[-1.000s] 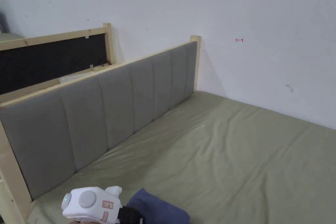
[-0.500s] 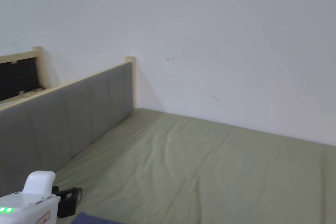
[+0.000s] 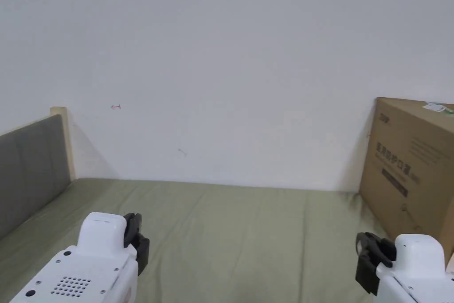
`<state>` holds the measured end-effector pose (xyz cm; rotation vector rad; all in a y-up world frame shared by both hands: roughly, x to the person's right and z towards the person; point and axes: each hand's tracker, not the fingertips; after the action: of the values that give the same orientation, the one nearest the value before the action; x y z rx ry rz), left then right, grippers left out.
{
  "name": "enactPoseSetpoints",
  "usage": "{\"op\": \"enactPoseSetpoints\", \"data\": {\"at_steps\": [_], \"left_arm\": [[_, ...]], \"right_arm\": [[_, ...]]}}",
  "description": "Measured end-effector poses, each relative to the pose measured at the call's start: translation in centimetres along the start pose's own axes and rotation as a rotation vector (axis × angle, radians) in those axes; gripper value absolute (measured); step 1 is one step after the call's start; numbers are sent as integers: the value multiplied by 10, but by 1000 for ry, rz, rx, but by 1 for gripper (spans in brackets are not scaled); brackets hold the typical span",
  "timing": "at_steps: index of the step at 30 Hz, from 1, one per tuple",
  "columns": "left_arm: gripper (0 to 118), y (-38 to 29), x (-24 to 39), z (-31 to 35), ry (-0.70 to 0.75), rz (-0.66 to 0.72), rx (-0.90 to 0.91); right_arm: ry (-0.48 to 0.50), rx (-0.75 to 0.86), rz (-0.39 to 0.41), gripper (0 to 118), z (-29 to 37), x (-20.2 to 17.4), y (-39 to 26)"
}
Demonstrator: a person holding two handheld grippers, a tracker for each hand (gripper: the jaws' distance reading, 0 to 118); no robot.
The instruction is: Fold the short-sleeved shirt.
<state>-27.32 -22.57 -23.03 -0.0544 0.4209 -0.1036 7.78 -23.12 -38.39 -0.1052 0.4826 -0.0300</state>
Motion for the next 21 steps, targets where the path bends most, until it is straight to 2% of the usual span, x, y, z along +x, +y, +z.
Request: {"op": "enactPoseSetpoints", "data": {"at_steps": [2,5,10,12,13,14,16,17,18,21], "left_arm": [[8,10,14,6,14,-8,4],[8,18,13,10,-9,75,13],[8,23,18,14,-11,24,8],[11,20,15,14,-21,37,11],[19,18,15,14,-19,39,11],[36,16,14,13,-15,41,10],[69,13,13,14,-14,43,12],[93,13,13,14,-13,44,12],[108,12,12,13,-10,48,9],[118,11,10,12,-21,79,8]], "right_arm": [[9,0,-22,7,3,3,6],[-5,19,8,7,4,1,8],[10,14,17,9,3,0,5],[8,12,23,14,3,-2,2],[10,9,25,23,3,-3,1],[14,4,27,39,3,-3,1],[13,2,29,55,3,-5,0],[12,1,30,62,3,-5,0],[13,0,29,72,3,-6,0],[22,-10,18,87,2,-8,0]]}}
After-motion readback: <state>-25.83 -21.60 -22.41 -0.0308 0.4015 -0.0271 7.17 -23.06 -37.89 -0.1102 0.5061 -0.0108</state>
